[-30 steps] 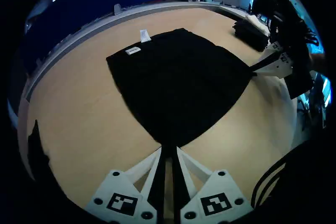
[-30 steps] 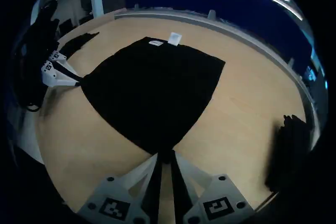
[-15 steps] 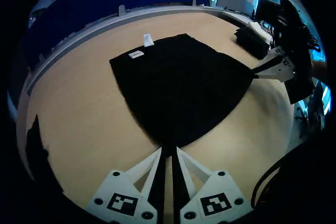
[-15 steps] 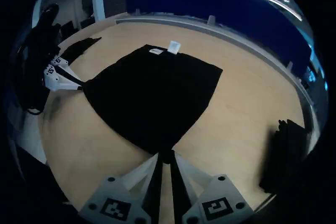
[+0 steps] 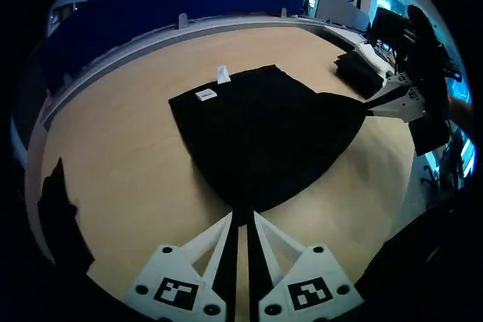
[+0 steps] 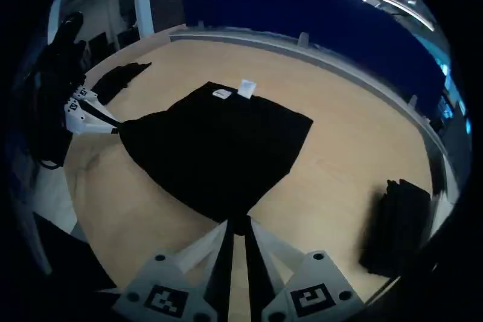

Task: Fold towel

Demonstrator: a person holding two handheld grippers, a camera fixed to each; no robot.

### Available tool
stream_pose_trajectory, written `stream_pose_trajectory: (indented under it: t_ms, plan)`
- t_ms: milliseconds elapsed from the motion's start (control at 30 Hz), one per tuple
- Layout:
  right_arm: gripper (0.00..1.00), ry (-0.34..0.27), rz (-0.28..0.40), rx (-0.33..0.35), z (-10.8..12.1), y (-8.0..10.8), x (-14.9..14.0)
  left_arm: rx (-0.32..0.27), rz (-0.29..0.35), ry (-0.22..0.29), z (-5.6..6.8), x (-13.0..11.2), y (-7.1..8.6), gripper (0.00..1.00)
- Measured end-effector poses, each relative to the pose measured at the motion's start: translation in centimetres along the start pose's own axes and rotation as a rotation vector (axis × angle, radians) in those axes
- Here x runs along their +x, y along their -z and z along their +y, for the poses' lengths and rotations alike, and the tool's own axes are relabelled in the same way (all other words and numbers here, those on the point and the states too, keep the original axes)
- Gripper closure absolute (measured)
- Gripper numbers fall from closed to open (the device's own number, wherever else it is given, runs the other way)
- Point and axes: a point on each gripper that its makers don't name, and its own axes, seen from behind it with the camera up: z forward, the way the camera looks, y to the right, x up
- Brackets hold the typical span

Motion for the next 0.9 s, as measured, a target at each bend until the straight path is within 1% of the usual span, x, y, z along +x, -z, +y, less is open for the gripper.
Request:
stream_pose_trajectory:
  t_ms: [267,467,700,800,900]
  plan:
    - [0.88,0.008,0.011,0.003,-0.8,3.0,0.9,-0.004,0.003,0.007,0.7,0.9,2.4,0.91]
    - [0.88,0.008,0.015,0.007,-1.3,4.8,1.4,-0.005,0.013,0.03,1.1,1.7,4.3,0.91]
    - [0.88,-0.016,0.011,0.022,-2.0,6.0,1.3,-0.016,0.016,0.055,1.7,1.7,6.1,0.91]
    - [0.88,-0.025,0.013,0.026,-2.3,6.2,1.3,-0.018,0.012,0.062,1.9,1.3,6.5,0.91]
    - [0.88,-0.025,0.012,0.031,-2.5,6.3,1.1,-0.015,0.008,0.064,2.0,0.9,6.4,0.91]
